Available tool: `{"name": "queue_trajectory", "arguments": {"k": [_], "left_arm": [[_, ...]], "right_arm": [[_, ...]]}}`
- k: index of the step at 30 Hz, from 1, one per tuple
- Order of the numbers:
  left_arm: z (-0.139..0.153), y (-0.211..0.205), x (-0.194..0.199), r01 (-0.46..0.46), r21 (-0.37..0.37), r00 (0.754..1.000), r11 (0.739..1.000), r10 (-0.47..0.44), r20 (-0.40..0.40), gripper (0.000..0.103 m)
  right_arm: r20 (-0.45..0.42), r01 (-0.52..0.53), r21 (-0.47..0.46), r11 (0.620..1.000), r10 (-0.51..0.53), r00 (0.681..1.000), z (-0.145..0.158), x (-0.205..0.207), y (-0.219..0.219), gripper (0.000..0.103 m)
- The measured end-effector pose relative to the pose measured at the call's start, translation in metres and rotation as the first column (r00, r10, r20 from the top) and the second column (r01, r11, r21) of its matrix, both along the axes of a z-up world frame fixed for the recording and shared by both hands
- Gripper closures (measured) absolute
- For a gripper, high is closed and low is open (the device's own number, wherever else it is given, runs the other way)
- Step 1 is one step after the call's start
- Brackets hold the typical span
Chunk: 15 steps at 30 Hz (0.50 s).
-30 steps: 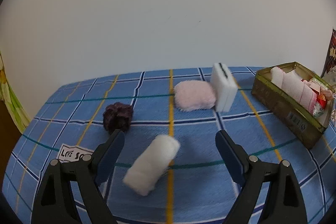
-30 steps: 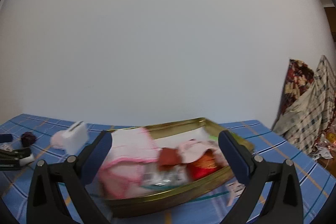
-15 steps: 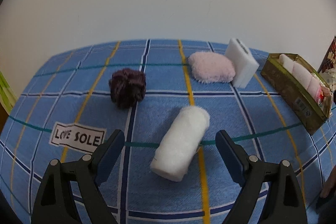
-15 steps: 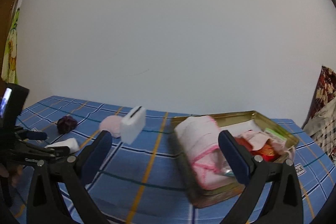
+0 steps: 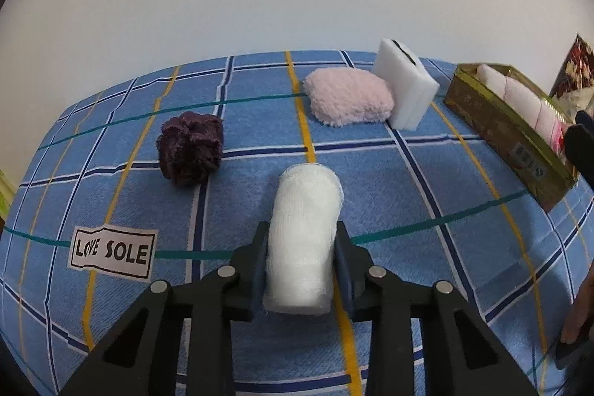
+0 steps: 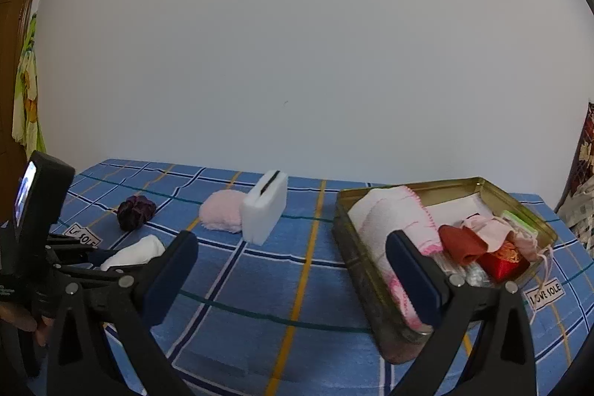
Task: Organize soft objects
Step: 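Grasp the white rolled towel with the left tool while the right tool grasps the white sponge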
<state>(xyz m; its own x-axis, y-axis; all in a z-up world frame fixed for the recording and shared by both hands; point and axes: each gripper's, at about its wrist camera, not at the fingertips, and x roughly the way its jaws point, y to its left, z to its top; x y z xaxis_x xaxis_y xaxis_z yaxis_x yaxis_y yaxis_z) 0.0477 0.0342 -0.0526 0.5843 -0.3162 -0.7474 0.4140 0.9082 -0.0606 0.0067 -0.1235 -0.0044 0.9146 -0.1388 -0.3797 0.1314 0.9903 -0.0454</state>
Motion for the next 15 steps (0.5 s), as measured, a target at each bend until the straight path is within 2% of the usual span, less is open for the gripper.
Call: {"name": "queue_trajectory", "arguments": {"k": [3, 7, 10, 12, 15], "left_arm": [[0.010, 0.005, -0.003, -0.030, -0.060, 0.999, 0.998, 0.033, 0.043, 0.069], [0.027, 0.006, -0.001, -0.082, -0.131, 0.992, 0.988, 0.094, 0.085, 0.069], [0.043, 0.006, 0.005, -0.142, -0.148, 0.977, 0.979, 0.163, 0.140, 0.069], [0.049, 0.011, 0.014, -0.201, -0.181, 0.963, 0.963, 0.228, 0.144, 0.069], [0.050, 0.017, 0.027, -0.283, -0.246, 0.940, 0.927, 0.319, 0.119, 0.069]], "right_arm": [[-0.004, -0.009, 0.018, 1.000, 0.009, 1.000, 0.002, 0.009, 0.001, 0.002], [-0.001, 0.005, 0.106, 0.994, -0.005, 1.000, 0.008, 0.032, -0.004, 0.005], [-0.023, 0.025, 0.172, 0.985, -0.021, 1.000, 0.008, 0.056, -0.007, 0.014], [-0.056, 0.033, 0.182, 0.983, -0.023, 0.998, 0.004, 0.077, -0.006, 0.021], [-0.097, 0.059, 0.177, 0.983, -0.042, 0.994, -0.003, 0.102, -0.004, 0.025]]}}
